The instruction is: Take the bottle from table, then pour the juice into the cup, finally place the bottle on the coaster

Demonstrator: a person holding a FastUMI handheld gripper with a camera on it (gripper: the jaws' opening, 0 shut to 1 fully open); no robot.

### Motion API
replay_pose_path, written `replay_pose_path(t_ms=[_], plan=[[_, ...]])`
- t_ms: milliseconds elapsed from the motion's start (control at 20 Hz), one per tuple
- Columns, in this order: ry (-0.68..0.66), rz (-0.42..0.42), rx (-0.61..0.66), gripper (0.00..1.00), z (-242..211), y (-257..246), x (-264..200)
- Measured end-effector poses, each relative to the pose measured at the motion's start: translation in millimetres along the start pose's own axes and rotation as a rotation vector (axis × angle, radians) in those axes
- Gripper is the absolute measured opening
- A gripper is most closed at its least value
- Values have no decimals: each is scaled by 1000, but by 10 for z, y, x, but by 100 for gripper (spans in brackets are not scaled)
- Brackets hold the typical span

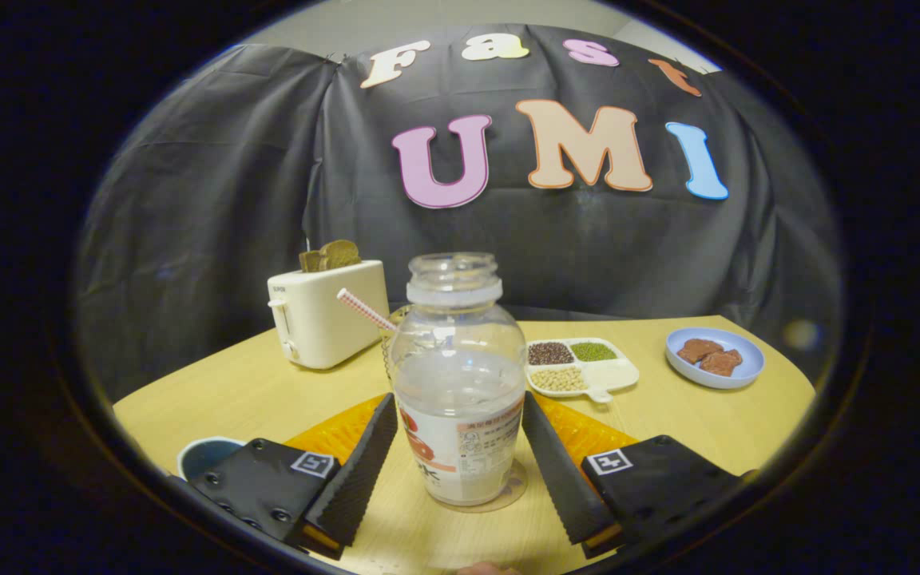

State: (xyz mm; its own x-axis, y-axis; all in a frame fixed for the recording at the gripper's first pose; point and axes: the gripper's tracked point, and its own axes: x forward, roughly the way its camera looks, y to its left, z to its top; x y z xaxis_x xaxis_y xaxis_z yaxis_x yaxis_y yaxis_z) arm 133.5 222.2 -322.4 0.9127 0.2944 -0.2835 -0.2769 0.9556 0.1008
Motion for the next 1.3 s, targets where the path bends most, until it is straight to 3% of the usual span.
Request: replay_pose_path(t_ms=[500,950,1300], plan=[[-110,-45,-15,99,593,-75,-874],[-133,-51,-34,99,1057,-101,-1490],[-204,-88,-124,99,1538,-178,-1826]])
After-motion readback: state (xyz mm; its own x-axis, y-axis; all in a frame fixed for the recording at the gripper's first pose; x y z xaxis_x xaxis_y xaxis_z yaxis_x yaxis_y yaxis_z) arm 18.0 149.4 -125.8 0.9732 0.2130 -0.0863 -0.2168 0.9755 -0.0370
